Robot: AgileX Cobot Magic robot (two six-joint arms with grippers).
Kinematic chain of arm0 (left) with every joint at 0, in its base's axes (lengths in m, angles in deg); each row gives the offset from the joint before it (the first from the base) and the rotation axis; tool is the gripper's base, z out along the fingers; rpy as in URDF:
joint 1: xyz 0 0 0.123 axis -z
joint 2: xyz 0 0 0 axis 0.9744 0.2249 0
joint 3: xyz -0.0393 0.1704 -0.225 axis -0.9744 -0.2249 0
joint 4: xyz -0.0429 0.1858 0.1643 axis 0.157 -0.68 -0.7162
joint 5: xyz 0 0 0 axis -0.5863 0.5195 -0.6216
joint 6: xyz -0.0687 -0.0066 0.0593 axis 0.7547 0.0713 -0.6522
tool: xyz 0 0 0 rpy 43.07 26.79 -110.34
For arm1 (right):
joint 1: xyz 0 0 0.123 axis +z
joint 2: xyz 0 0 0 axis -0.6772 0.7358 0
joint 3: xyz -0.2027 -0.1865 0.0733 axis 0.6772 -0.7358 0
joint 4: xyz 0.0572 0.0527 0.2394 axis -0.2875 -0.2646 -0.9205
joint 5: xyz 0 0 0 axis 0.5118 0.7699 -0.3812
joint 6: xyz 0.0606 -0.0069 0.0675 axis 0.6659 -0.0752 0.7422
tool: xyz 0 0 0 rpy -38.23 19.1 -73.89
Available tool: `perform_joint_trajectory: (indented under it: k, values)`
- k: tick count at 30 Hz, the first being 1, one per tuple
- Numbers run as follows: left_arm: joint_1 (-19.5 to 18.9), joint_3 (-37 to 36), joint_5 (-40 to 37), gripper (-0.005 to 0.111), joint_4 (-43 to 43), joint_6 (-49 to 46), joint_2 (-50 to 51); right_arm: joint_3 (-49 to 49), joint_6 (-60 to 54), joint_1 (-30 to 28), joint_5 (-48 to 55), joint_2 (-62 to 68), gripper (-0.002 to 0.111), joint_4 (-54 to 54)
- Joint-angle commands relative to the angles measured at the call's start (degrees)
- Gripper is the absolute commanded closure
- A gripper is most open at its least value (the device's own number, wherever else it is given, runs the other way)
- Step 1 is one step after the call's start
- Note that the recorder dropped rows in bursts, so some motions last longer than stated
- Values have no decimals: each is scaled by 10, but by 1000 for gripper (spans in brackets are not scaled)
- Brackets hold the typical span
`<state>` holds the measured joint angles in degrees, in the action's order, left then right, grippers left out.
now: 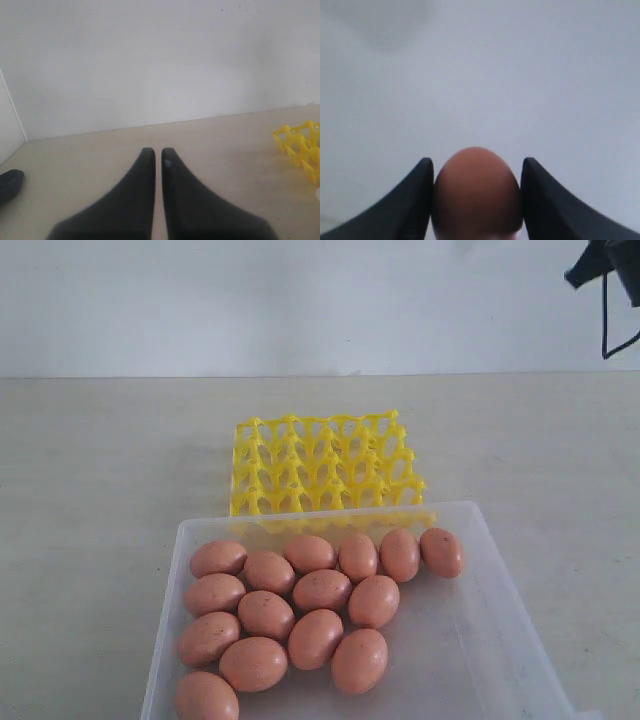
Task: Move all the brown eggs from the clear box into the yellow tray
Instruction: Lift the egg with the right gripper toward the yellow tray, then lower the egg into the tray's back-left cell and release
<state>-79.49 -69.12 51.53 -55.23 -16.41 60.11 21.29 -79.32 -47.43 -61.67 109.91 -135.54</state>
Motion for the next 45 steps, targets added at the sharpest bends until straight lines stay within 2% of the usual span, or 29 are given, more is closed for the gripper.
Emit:
perform_joint_trajectory:
  k: [1,2,3,4,5,6,7,8,9,10,14,19,26,28,32,40,45]
  values:
    - [4,-2,2,103,2,-2,-2,67,579,-55,9,0,108,57]
    - [4,-2,2,103,2,-2,-2,79,865,-76,71,4,108,107]
    - [4,-2,2,103,2,-2,-2,84,1021,-85,100,10,108,172]
    - [4,-2,2,103,2,-2,-2,85,1305,-94,109,23,108,364]
    - [4,-2,2,103,2,-2,-2,85,1433,-95,93,31,108,500]
    - [4,-2,2,103,2,-2,-2,85,1661,-96,-9,55,108,762]
    - [4,-2,2,103,2,-2,-2,88,1764,-96,-103,73,108,855]
    - [4,-2,3,103,2,-2,-2,110,1871,-93,-277,116,108,950]
    - [4,-2,3,103,2,-2,-2,122,1907,-86,-340,137,108,984]
    - [4,-2,3,103,2,-2,-2,138,1934,-80,-396,161,108,1025]
    - [4,-2,3,103,2,-2,-2,165,1956,-40,-396,223,108,1214]
    - [4,-2,3,103,2,-2,-2,165,1890,45,-395,242,108,1308]
    - [4,-2,2,103,2,-2,-2,165,1753,166,-115,242,108,1309]
    - [4,-2,2,103,2,-2,-2,165,1735,191,-65,242,108,1309]
    - [4,-2,2,103,2,-2,-2,165,1722,207,-40,242,108,1306]
    - [4,-2,4,103,2,-2,-2,165,1743,203,-40,244,108,1310]
    - [4,-2,4,103,2,-2,-2,165,1783,203,-41,244,108,1372]
